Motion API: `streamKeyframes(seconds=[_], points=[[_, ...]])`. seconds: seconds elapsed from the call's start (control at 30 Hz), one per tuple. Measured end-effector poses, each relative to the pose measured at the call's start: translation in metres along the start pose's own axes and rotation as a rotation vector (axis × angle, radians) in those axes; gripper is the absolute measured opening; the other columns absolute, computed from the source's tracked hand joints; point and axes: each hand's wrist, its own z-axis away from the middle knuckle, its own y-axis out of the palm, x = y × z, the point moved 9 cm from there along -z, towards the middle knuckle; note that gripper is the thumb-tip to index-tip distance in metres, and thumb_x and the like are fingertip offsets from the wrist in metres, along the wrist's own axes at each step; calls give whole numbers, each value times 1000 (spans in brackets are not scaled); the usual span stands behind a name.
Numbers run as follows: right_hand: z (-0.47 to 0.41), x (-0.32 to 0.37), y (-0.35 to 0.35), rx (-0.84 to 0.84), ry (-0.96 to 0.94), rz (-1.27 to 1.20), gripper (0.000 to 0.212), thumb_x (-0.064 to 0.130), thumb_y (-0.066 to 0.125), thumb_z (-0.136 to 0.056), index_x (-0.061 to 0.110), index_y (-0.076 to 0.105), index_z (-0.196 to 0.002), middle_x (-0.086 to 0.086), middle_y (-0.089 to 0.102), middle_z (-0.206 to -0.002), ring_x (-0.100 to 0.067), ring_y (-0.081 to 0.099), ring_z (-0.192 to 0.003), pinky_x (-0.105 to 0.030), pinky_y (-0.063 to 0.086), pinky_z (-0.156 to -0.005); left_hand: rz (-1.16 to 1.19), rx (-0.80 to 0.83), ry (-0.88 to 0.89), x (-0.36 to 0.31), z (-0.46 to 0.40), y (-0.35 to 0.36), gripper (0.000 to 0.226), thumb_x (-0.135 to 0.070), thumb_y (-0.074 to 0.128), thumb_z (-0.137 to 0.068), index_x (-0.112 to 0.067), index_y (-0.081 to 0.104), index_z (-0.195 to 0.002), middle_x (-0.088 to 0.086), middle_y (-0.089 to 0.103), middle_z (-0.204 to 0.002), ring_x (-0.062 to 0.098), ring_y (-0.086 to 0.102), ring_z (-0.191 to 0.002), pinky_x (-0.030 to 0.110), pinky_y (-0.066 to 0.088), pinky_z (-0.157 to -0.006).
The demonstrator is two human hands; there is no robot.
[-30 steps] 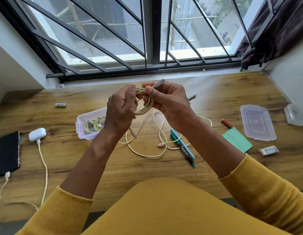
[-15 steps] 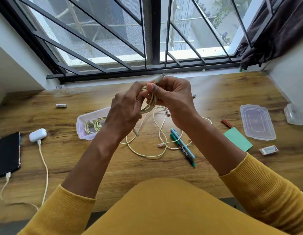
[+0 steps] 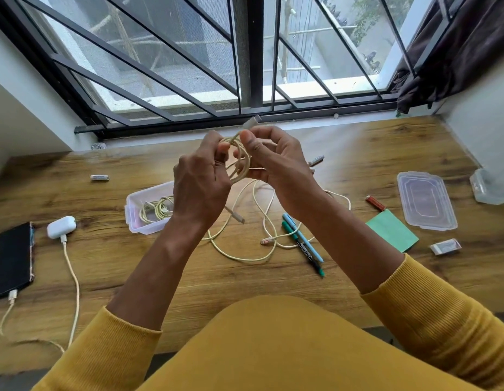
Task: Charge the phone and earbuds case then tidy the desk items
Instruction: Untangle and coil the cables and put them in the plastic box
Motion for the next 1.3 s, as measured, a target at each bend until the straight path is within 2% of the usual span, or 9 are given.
streamKeyframes(seconds=[0.2, 0.37, 0.5, 0.63, 0.77, 0.9, 0.97, 1.07, 1.3], points=[[5, -6, 10, 65, -16, 128, 38, 9, 79, -93, 0, 63, -126, -19, 78, -99, -31, 78, -90, -46, 65, -82, 31, -69, -61, 6, 0, -5, 24, -27, 43, -111, -11, 59, -102, -6, 59, -76, 21, 54, -63, 33, 32, -59], [2, 11, 4, -56, -247, 361, 25, 2, 76, -92, 3, 69, -116, -12, 78, -83, -27, 78, -73, -43, 67, -68, 115, -34, -122, 13, 4, 0, 30, -33, 41, -114, -11, 57, -100, -6, 58, -75, 19, 53, -65, 43, 45, -57], [0, 14, 5, -36, -297, 390, 24, 2, 70, -95, 4, 73, -119, -8, 80, -85, -22, 79, -74, -38, 66, -67, 121, 52, -184, 22, 5, 6, 32, -39, 39, -114, -18, 56, -97, -9, 56, -72, 20, 58, -66, 49, 52, -60], [-3, 4, 3, -2, -195, 326, 24, -2, 67, -95, -2, 73, -118, -15, 78, -84, -27, 77, -74, -40, 66, -67, 125, 111, -220, 24, 7, 10, 31, -33, 39, -115, -17, 55, -94, -9, 55, -73, 11, 53, -66, 39, 44, -61], [-1, -10, 13, 155, -41, 346, 32, 12, 70, -100, 2, 62, -129, -22, 76, -97, -36, 76, -92, -52, 65, -83, 131, 34, -308, 27, 9, 7, 28, -28, 38, -116, -16, 53, -95, -12, 53, -76, 4, 50, -68, 36, 35, -60], [13, -35, 22, 375, 189, 445, 45, 24, 78, -95, 8, 58, -131, -22, 76, -101, -36, 76, -95, -49, 65, -84, 258, -79, -495, 56, 9, 0, 31, -36, 34, -112, -23, 53, -90, -8, 57, -79, 20, 56, -74, 48, 50, -71], [19, -38, 25, 403, 206, 370, 36, 15, 80, -93, 5, 62, -122, -21, 75, -93, -35, 75, -81, -41, 65, -70, 377, -139, -593, 67, 11, -3, 34, -35, 34, -113, -29, 51, -84, -7, 57, -79, 20, 56, -69, 46, 53, -68], [17, -32, 21, 279, 158, 139, 15, 0, 76, -93, -4, 68, -105, -17, 70, -80, -26, 69, -67, -33, 63, -62, 582, -177, -744, 74, 18, 2, 38, -27, 32, -116, -24, 49, -83, -5, 51, -77, 8, 49, -57, 29, 47, -53], [12, -22, 22, 170, 118, -41, 12, 8, 75, -95, 8, 71, -106, -11, 71, -96, -16, 68, -77, -30, 58, -67, 848, -121, -875, 66, 31, 17, 34, -28, 31, -116, -25, 53, -90, -6, 50, -83, 11, 47, -74, 30, 42, -69]])
